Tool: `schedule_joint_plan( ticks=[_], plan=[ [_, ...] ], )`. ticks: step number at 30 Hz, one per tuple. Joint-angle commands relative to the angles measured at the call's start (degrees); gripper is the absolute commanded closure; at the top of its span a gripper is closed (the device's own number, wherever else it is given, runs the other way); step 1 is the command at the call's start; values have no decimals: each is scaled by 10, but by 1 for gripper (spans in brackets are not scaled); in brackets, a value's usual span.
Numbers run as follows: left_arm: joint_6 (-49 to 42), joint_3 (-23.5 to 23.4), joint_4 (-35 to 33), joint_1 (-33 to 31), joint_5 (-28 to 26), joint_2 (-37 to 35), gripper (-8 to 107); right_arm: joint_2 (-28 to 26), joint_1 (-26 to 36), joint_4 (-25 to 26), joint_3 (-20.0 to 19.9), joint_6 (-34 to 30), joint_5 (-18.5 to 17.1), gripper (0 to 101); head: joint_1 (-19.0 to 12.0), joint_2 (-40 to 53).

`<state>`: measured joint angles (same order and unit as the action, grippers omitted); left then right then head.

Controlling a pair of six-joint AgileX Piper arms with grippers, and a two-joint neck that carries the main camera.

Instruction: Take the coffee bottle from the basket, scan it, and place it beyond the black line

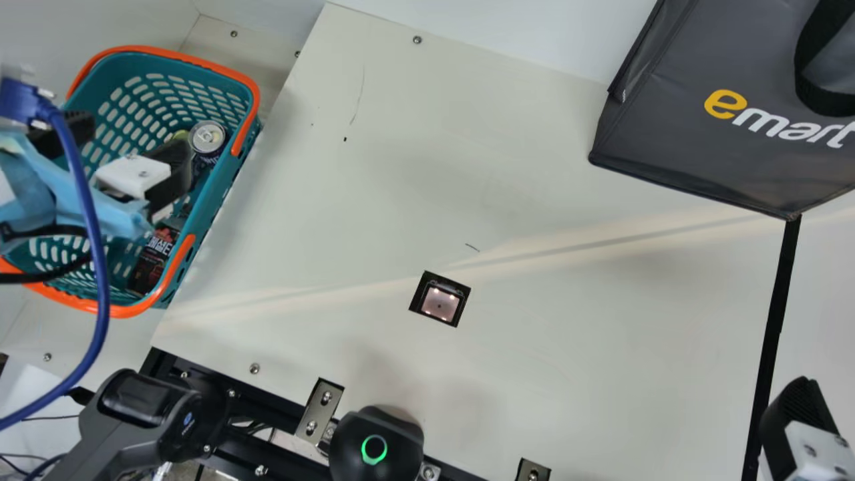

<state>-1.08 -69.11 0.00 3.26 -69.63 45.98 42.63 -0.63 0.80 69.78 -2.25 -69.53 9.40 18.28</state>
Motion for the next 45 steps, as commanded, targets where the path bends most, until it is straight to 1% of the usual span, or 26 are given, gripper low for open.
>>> schedule_joint_plan(
  ticks=[1, 14, 29, 38, 45],
  plan=[
    [-2, -1, -2, 17, 2, 4, 9, 0, 0, 0, 0, 0, 0, 10, -15, 1],
    [-56, 16, -35, 146, 25, 29, 9, 0, 0, 0, 0, 0, 0, 10, -15, 1],
    [-176, 39, -108, 322, 63, 75, 9, 0, 0, 0, 0, 0, -1, 10, -15, 1],
    [-239, 46, -152, 394, 69, 99, 9, 0, 0, 0, 0, 0, -1, 10, -15, 1],
    [-292, 54, -192, 433, 65, 114, 9, 0, 0, 0, 0, 0, -1, 10, -15, 1]
  ],
)
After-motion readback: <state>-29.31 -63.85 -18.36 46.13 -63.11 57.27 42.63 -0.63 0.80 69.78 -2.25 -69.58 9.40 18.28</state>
